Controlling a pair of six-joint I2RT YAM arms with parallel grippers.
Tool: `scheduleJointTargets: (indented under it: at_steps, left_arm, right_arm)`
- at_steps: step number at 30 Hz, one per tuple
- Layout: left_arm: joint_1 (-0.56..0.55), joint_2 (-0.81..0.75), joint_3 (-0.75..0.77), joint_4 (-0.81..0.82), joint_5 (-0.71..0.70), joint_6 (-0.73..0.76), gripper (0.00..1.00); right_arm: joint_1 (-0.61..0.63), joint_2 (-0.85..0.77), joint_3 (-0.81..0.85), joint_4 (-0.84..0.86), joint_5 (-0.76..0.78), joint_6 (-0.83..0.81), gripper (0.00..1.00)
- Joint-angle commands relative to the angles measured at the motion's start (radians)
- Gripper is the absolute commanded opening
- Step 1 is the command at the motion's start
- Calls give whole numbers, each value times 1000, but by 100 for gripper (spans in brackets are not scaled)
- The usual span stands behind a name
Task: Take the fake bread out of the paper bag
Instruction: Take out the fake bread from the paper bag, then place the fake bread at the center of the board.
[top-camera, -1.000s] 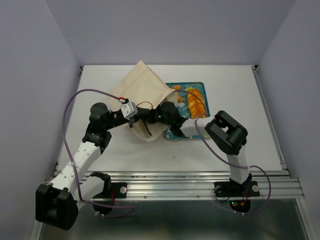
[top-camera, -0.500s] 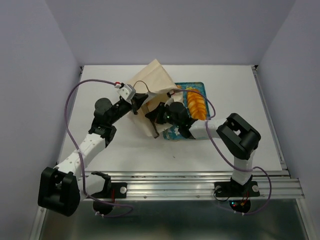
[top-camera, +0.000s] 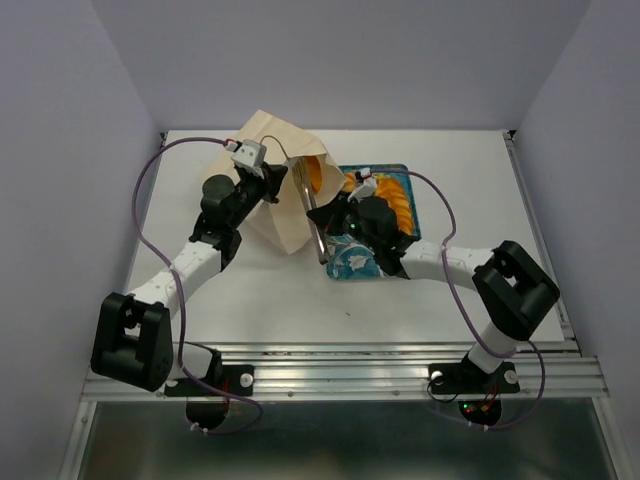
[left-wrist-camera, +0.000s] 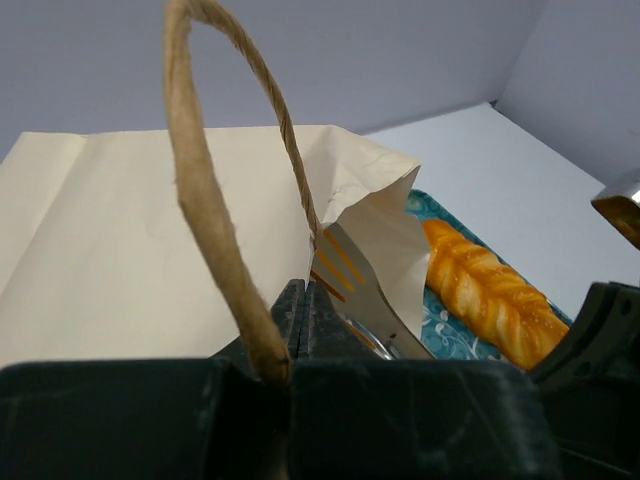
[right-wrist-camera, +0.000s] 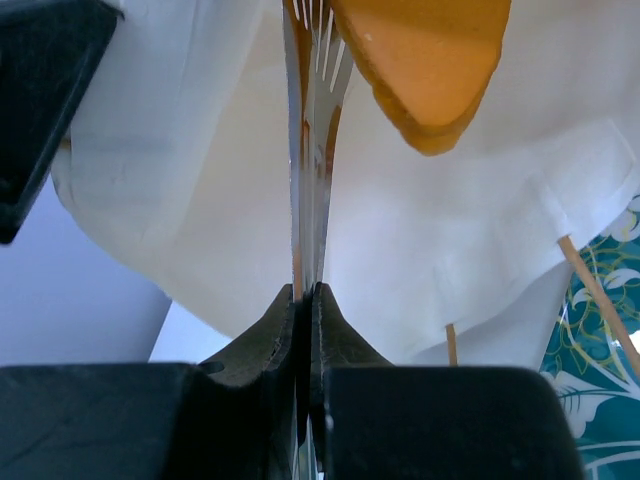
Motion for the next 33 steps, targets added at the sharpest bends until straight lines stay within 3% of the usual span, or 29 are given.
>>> scheduleJointTargets:
  at_steps: [1,8,14,18,23,29,33]
  left_arm:
    - [1,10,67,73,-160,-45,0]
    - [10,139,202,8,-278,-82,0]
    - [50,260,298,-53,-314,-137,0]
    - [59,280,306,-53,-303,-145,0]
    - [61,266,297,-64,-318,-123,0]
    - [62,200,260,-91,-321,-96,0]
    - [61,137,220,-110,-386,-80,0]
  right_arm:
    - [-3,-59,25,13,-91,-52,1]
    - [-3,-156,-12,4,-242,-104,1]
    - [-12,-329,-124,-76,-98,-136,0]
    - [-12,-478,-211,-177,35,-153,1]
    - [-30,-610,-325,-284,94,-123,1]
    - [-68,-511,-376,-315,24,-87,1]
    - [-110,-425,-345,-315,-108,-104,1]
